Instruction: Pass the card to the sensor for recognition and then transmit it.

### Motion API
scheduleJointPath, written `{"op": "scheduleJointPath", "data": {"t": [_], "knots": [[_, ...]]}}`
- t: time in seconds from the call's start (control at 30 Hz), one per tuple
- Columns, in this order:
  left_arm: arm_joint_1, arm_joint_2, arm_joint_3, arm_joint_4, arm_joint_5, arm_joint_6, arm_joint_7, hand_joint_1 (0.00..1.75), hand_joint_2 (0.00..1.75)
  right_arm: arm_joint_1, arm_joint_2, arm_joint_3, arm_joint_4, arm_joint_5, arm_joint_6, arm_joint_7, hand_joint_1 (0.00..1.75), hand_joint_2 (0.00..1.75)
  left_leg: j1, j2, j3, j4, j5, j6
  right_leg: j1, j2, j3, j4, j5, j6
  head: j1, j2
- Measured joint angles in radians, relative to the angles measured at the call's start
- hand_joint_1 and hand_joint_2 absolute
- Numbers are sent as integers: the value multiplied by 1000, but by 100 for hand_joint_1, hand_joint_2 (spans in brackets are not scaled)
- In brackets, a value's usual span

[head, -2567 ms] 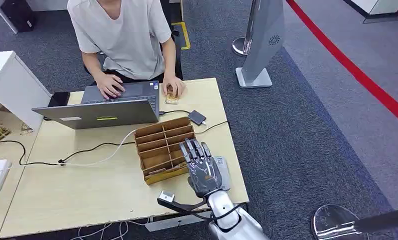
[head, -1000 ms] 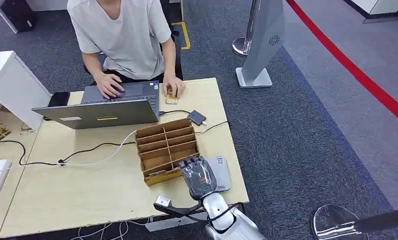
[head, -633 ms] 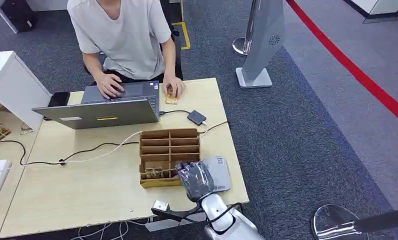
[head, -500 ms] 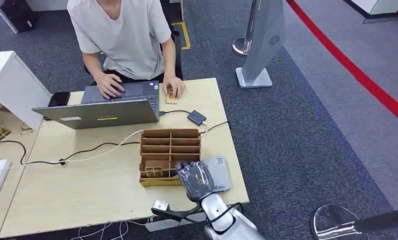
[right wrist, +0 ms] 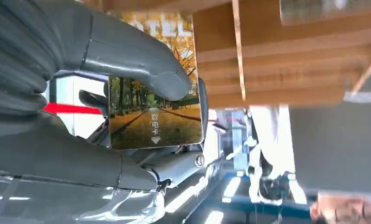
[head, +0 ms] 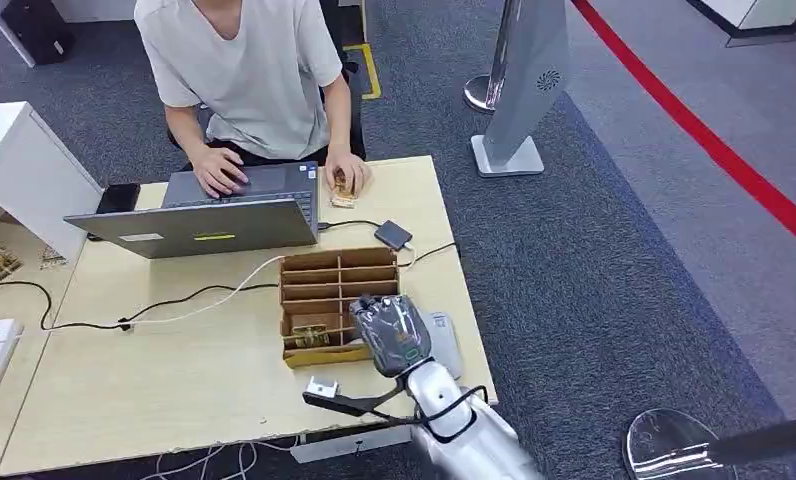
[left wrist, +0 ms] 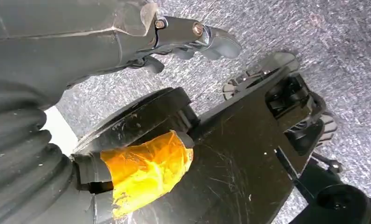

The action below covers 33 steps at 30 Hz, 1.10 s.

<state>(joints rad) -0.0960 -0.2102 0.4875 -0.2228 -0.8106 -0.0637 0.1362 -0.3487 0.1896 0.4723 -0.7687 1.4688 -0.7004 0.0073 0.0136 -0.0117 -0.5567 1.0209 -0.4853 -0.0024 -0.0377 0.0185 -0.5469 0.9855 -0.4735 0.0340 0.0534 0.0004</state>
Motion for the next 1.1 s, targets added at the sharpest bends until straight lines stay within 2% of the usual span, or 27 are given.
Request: {"op": "scheduleJointPath", "data": {"t": [0.17, 0.27, 0.4, 0.67, 0.77, 0.93, 1.07, 1.1], "knots": [[-5, 6, -2, 0, 0, -5, 20, 0, 175, -112, 0, -5, 5, -55, 0, -2, 175, 175, 0, 0, 0, 0, 1, 0, 0, 0, 0, 0, 1, 0, 0, 0], [-11, 7, -8, 0, 0, -11, 27, 0, 175, -178, 3, -5, 23, -134, 2, -24, 175, 175, 0, 0, 0, 0, 1, 0, 0, 0, 0, 1, 1, 0, 0, 0], [-17, 7, -16, 0, 0, -14, 39, 0, 175, -271, 18, 0, 40, -197, 33, -21, 175, 175, 0, 0, 0, 0, 1, 0, 0, 0, 0, 1, 1, 0, 0, 0], [-42, 4, -42, 0, -25, -30, 77, 0, 175, -454, 46, 34, 102, -94, 45, 153, 175, 175, 0, 0, 0, 0, 1, 0, 0, 0, -1, 1, 1, 0, 0, 0], [-54, -1, -56, 0, -38, -35, 95, 0, 175, -521, 58, 50, 156, -40, 91, 220, 175, 175, 0, 0, 0, 0, 1, 0, 0, 0, -1, 1, 1, 0, 0, 0], [-61, -4, -79, 0, -53, -37, 104, 0, 175, -599, 76, 78, 238, 27, 139, 291, 175, 175, 0, 0, 0, 0, 1, 0, 0, 0, -1, 1, 1, 0, 0, 0], [-67, -6, -93, 0, -57, -44, 105, 0, 175, -628, 91, 92, 280, 38, 159, 314, 175, 175, 0, 0, 0, 0, 1, 0, 0, 0, -1, 1, 1, 0, 0, 0], [-67, -8, -94, 0, -57, -44, 105, 0, 175, -631, 95, 95, 288, 38, 159, 317, 0, 175, 0, 0, 0, 0, 1, 0, 0, 0, -1, 1, 1, 0, 0, 0]]}}
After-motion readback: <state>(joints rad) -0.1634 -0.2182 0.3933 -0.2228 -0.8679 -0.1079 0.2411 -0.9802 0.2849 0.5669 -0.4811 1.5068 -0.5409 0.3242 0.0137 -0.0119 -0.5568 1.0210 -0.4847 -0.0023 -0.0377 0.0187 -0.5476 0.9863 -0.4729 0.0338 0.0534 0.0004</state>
